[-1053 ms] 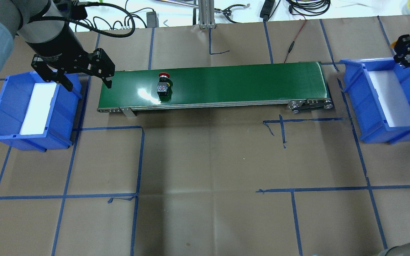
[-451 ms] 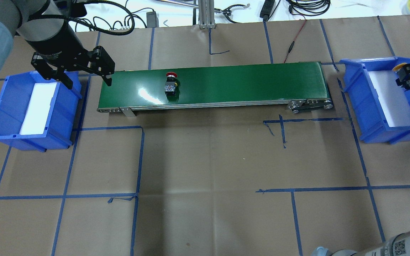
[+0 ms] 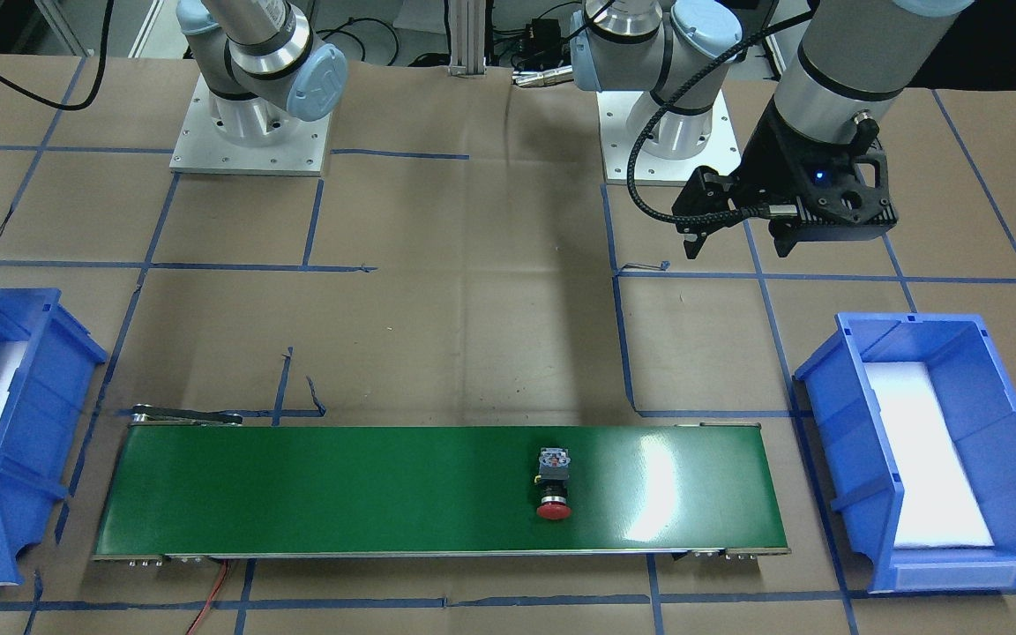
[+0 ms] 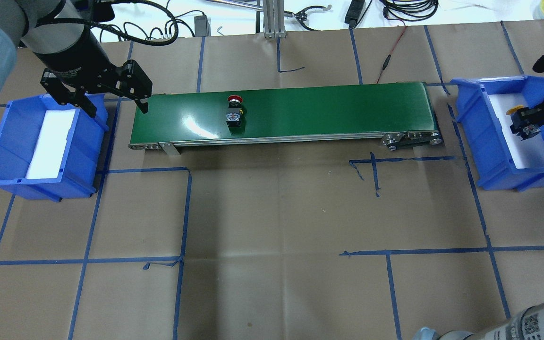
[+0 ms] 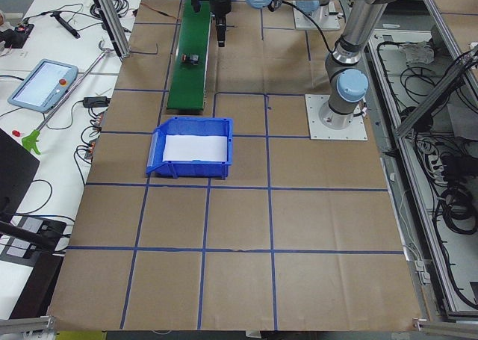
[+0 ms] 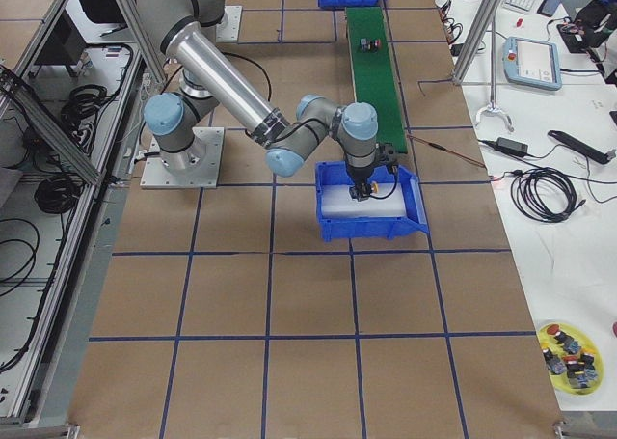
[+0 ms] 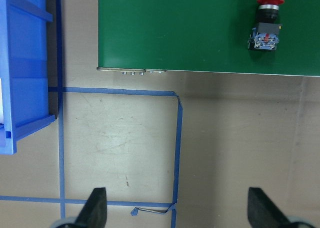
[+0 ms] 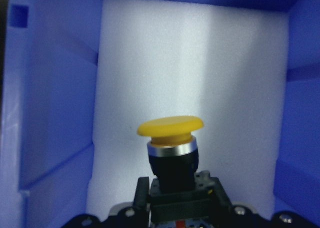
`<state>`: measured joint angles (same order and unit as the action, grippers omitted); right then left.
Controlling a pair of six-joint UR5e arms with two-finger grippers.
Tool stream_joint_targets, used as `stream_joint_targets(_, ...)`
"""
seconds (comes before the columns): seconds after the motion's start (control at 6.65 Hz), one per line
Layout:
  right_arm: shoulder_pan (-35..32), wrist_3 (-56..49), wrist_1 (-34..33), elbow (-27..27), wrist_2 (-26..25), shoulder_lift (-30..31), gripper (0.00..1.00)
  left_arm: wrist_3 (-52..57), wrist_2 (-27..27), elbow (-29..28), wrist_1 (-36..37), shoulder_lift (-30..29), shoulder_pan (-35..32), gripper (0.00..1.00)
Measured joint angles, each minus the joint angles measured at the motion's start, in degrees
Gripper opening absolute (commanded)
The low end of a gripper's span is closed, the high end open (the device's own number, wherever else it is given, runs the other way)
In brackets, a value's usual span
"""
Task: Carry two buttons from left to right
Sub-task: 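Lower the yellow button into the empty blue bin and open the right gripper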
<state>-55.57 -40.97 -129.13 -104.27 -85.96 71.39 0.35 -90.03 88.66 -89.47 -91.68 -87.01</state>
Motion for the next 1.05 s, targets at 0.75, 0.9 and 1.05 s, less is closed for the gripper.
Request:
stream_joint_targets(0.75, 2.24, 0.9, -0.42, -3.7, -3.54, -0.89, 0.68, -0.09, 0.03, 0.02, 0.11, 0.0, 0.0, 1.0)
stream_joint_targets(0.9, 2.26, 0.85, -0.42, -4.01, -4.14, -0.93, 0.98, -0.09, 0.02, 0.02, 0.15, 0.01, 0.0, 1.0)
stream_joint_targets(1.05, 2.25, 0.89, -0.41, -4.05, -4.02, -0.96, 1.0, -0.09, 0.03, 0.02, 0.19, 0.01, 0.0, 1.0)
